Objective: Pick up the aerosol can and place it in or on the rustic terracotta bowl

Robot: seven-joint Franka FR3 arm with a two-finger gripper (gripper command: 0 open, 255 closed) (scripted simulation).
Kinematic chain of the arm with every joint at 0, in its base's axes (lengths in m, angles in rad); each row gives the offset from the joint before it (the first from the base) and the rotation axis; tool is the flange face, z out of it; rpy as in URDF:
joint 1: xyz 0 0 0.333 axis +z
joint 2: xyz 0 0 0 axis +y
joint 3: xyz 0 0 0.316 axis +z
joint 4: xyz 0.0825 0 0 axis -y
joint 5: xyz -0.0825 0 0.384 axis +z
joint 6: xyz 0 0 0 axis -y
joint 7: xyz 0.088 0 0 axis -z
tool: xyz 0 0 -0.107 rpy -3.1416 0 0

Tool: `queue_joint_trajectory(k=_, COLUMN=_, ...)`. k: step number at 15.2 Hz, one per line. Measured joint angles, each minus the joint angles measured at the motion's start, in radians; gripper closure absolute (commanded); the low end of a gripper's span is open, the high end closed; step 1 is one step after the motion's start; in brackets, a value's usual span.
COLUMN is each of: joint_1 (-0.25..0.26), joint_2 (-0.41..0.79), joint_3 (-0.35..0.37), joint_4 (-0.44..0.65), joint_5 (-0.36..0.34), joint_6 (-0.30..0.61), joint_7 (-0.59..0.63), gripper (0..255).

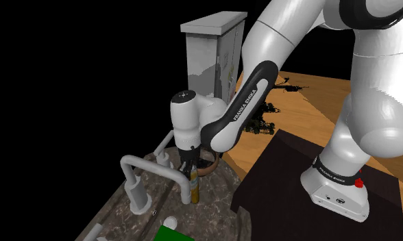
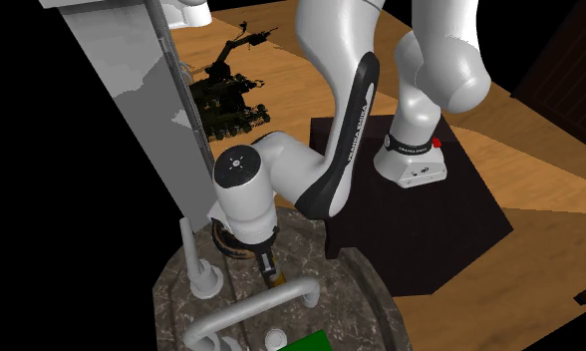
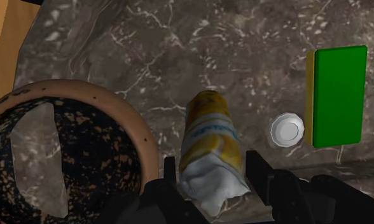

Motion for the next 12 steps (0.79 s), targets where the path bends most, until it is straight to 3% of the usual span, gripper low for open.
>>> queue_joint_trajectory(k=12, joint_1=-0.027, joint_2=-0.098, joint_3=0.037, joint_4=-0.002, joint_5=0.066, joint_6=-0.09, joint_7=-0.047, gripper=255)
